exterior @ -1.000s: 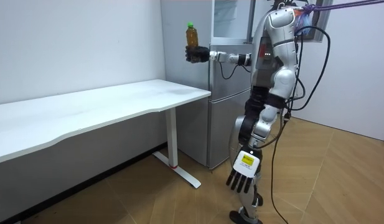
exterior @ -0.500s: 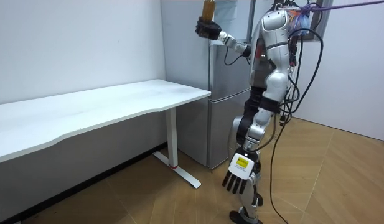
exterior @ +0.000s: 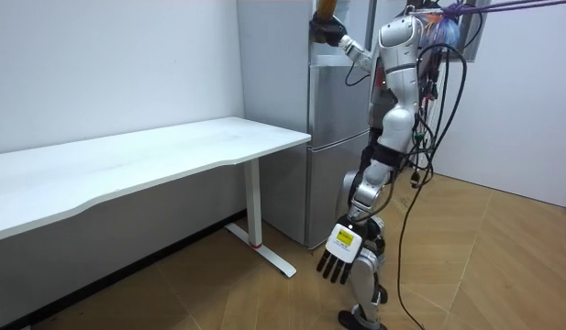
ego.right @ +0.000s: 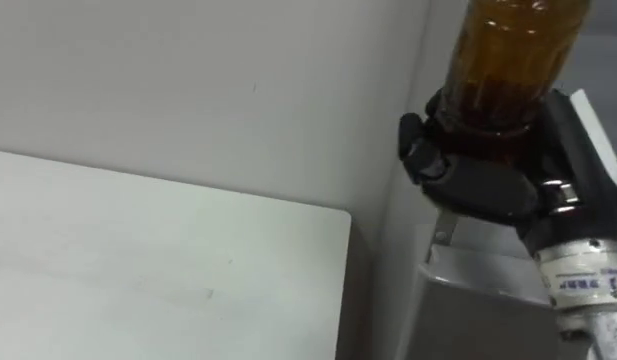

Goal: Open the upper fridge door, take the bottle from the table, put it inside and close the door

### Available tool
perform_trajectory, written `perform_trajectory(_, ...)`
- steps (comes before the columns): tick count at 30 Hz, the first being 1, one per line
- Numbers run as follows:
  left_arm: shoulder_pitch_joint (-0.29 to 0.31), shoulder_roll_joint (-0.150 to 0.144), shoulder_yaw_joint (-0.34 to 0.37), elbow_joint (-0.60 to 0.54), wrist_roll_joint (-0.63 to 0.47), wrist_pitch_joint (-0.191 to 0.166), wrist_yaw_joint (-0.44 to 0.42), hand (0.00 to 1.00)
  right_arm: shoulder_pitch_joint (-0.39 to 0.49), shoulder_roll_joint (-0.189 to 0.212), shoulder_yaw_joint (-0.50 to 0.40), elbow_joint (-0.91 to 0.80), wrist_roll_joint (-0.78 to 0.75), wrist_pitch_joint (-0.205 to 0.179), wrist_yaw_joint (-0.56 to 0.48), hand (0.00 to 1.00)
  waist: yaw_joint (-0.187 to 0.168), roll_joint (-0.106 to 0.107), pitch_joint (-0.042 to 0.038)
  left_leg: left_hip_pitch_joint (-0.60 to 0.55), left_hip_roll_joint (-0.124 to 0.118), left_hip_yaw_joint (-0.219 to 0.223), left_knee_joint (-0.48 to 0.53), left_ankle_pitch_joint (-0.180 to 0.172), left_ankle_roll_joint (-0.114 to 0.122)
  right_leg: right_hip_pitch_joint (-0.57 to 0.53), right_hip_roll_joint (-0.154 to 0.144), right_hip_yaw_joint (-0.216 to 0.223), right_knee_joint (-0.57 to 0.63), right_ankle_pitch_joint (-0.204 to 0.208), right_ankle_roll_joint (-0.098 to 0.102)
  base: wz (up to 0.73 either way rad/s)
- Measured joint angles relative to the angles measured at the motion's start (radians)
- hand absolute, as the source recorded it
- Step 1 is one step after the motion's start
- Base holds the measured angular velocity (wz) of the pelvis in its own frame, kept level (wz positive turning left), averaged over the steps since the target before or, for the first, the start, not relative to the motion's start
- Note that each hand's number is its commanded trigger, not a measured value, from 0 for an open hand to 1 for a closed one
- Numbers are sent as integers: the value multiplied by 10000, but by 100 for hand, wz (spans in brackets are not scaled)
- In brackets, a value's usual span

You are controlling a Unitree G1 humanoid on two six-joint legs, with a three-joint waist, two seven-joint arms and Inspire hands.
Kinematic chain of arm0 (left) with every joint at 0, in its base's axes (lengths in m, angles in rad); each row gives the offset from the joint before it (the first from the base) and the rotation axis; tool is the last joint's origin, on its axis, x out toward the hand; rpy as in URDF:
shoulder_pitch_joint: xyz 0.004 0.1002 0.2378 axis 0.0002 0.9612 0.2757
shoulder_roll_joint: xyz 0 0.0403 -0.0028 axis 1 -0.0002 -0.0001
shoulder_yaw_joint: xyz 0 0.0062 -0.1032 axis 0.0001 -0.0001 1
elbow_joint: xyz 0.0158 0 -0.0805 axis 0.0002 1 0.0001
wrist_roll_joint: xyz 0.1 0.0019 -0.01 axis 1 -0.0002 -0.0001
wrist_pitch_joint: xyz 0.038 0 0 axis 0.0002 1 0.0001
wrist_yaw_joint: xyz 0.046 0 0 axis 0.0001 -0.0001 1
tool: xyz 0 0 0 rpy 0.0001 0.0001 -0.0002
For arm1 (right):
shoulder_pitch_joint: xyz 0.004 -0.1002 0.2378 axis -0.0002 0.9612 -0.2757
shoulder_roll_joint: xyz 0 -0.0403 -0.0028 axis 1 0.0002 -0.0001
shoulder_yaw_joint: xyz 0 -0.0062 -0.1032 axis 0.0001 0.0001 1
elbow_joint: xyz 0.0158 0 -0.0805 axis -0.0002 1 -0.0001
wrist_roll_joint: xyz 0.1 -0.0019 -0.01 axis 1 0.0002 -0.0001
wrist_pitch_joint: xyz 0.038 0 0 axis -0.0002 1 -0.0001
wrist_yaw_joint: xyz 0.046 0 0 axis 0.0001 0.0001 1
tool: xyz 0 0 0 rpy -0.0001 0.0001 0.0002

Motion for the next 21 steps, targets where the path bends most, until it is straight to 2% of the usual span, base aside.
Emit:
perform_trajectory(5,26,18,6,-69,-7,56,123,0,78,-164,-753,798,312,87,-744,100,-138,-43,-6,38,29,29,-13,-28,-25,-11,40,12,0,20,-19,-4)
perform_trajectory(7,35,18,9,-141,0,61,131,0,95,-248,-882,1065,441,241,-993,100,-183,-2,31,44,39,61,-23,-30,-29,-36,48,42,15,22,-25,-7)
perform_trajectory(9,36,16,48,-201,-2,59,160,0,145,-250,-999,1223,511,387,-1093,100,-179,-65,79,21,52,148,-46,-30,-32,-119,55,154,43,22,-32,-13)
perform_trajectory(12,49,3,210,-345,3,59,218,0,145,-447,-1047,1766,1109,464,-1250,100,-200,-77,81,-33,59,244,-58,-29,-34,-216,76,215,62,23,-41,-9)
perform_trajectory(17,201,31,207,-533,17,66,221,0,143,-590,-1111,2805,1356,672,-1532,100,-167,-318,-4,-25,64,271,-90,-29,-35,-212,124,236,4,23,-41,0)
perform_trajectory(21,219,38,207,-539,11,76,190,0,114,-686,-1097,3036,1341,666,-1447,100,-95,-338,-14,-14,59,268,-18,-29,-35,-178,112,235,-3,23,-40,0)
